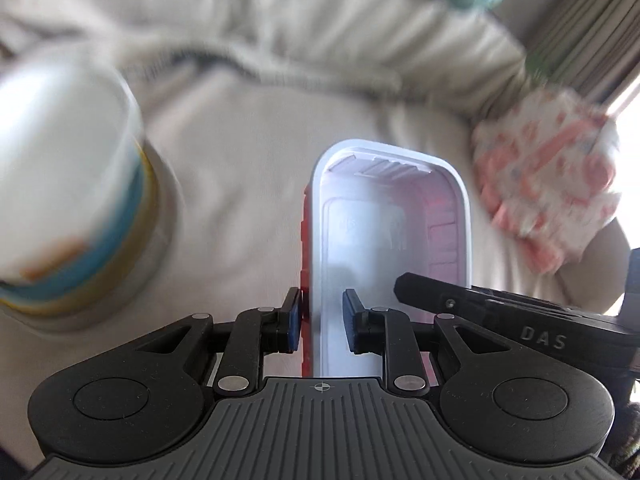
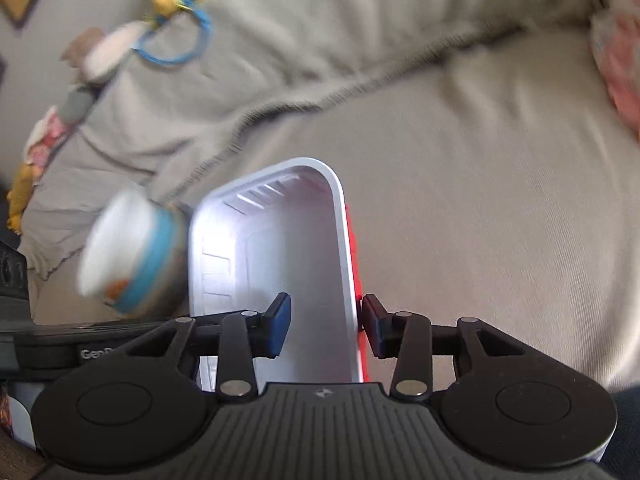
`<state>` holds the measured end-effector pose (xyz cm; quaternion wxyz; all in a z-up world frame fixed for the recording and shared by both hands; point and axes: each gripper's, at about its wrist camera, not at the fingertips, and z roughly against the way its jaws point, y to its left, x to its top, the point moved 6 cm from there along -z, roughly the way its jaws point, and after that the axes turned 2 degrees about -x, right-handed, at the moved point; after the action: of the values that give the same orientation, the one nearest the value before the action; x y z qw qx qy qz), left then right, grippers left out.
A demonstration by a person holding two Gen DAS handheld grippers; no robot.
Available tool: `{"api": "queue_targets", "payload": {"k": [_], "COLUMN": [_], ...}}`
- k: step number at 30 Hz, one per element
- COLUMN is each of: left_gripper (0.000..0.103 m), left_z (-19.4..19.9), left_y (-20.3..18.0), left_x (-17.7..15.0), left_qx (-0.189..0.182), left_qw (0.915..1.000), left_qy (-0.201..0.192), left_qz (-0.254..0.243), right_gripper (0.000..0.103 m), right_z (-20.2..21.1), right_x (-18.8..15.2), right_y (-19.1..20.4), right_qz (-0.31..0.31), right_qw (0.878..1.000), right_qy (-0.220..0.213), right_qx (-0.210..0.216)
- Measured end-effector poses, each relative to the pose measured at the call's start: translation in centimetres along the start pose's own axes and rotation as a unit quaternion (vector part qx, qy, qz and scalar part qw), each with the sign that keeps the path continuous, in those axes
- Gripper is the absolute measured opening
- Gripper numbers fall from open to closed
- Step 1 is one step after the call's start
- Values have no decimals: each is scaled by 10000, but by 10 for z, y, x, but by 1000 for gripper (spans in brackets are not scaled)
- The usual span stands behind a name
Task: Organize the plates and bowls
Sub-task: 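Lift the tray with both tools and carry it over the bowl stack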
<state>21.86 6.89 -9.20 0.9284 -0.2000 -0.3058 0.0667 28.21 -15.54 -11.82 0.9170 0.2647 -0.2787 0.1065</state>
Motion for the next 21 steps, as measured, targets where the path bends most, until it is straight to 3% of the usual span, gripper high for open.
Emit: {"api": "queue_targets", "payload": {"k": [4,8,14,21], "left_gripper": [25,25,24,25], "left_z": [64,101,96,81], "left_y": [21,75,157,187], "left_x": [27,49,56,56], "left_qx": [189,248,208,-39], "left_qw": [9983,9953,9882,9780], "left_qy": [-549,-800,-934,-1418], "left_qz": [2,491,1196,1532], "right_gripper": [40,41,40,40], "right_z": [16,1,-61,-109], "right_x": [36,60,64,63], "right_y": [66,137,197,205], "right_qz": [528,967,1213,1329], "right_qw": [9981,9940,9911,9902], "right_qy": [-241,-228,127,349], "right_qx": [214,448,533,260]}}
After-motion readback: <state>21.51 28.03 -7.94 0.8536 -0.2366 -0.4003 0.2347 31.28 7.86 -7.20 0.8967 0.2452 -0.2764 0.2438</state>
